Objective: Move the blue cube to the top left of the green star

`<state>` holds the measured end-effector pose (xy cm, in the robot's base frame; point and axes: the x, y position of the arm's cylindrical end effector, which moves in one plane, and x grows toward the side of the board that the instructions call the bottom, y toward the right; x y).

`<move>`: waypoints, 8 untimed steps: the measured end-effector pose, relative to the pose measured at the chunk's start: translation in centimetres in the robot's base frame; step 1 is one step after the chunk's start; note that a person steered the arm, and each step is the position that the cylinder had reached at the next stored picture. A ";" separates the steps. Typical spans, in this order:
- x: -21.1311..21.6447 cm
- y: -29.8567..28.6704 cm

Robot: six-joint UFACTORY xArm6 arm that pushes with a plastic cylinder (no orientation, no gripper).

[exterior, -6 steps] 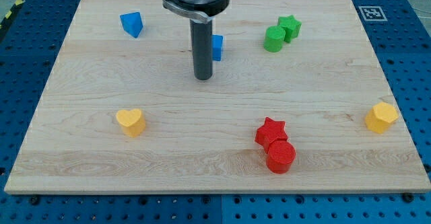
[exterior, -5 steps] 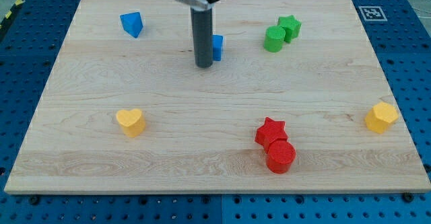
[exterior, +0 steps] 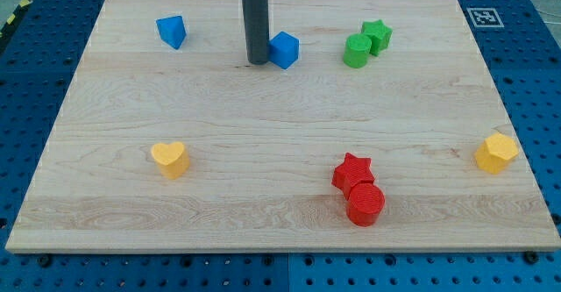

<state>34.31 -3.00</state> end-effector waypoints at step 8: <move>-2.5 2.8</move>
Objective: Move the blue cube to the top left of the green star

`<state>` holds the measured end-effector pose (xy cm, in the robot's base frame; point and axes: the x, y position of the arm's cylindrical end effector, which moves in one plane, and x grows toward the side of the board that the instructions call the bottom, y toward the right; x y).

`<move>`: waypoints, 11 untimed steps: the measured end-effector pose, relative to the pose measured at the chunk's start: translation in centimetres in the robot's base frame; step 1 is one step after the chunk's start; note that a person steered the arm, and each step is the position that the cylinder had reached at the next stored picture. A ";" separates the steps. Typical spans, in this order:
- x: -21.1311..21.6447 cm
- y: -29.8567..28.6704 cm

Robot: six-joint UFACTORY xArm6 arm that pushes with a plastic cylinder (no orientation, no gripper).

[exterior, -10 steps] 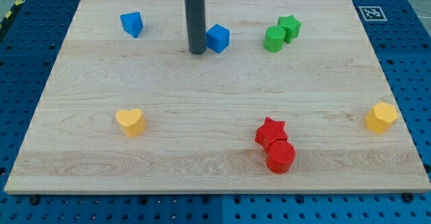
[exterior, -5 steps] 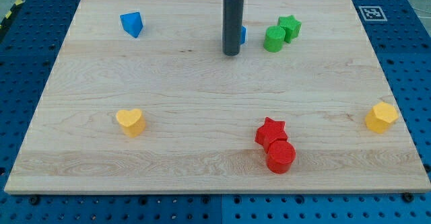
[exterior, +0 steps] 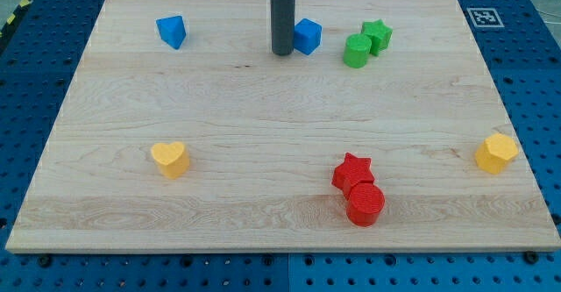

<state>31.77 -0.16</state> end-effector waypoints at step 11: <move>-0.6 9.3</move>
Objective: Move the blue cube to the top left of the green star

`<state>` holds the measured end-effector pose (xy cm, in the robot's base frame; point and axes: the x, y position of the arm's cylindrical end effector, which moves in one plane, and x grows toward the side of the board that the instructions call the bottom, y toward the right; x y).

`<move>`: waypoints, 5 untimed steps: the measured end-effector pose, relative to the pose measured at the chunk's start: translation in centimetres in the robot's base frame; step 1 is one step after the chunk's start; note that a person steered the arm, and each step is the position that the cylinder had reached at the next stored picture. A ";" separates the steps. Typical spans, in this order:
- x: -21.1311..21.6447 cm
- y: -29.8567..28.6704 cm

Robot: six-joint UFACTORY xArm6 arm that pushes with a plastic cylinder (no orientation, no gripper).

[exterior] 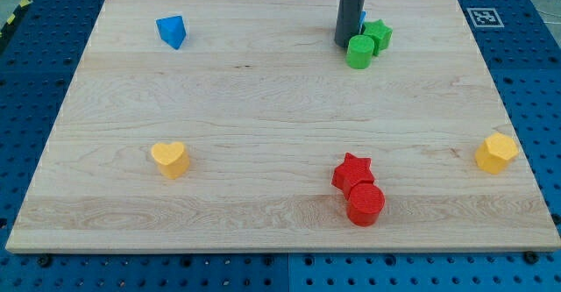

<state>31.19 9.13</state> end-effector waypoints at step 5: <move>11.1 -14.1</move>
<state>42.26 -4.95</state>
